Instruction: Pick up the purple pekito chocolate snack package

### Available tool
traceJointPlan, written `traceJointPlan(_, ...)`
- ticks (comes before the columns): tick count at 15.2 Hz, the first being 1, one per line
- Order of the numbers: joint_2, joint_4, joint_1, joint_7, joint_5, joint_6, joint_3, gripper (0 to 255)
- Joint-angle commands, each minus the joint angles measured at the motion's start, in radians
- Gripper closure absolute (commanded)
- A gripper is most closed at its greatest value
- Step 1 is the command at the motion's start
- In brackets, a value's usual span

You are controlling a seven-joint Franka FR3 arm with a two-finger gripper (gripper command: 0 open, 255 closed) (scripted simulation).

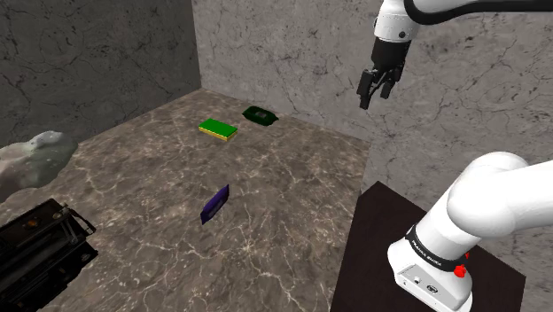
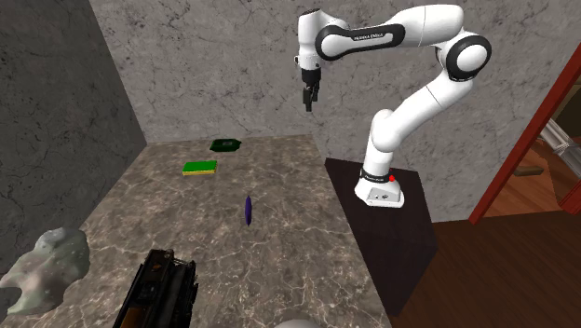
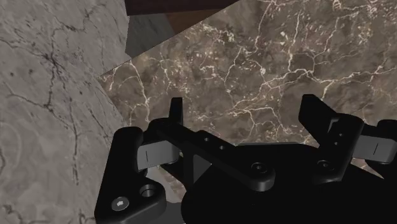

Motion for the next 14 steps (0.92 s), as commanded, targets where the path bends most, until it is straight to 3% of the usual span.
traceJointPlan(1, 0.0, 0.0, 0.0, 0.0, 0.0, 0.0, 0.0, 0)
traceJointPlan(8, -0.027, -0.101, 0.022, 0.308, 0.158, 0.053, 0.156, 0)
traceJointPlan(14, 0.03, -0.126, 0.041, 0.57, 0.298, 0.14, 0.302, 0)
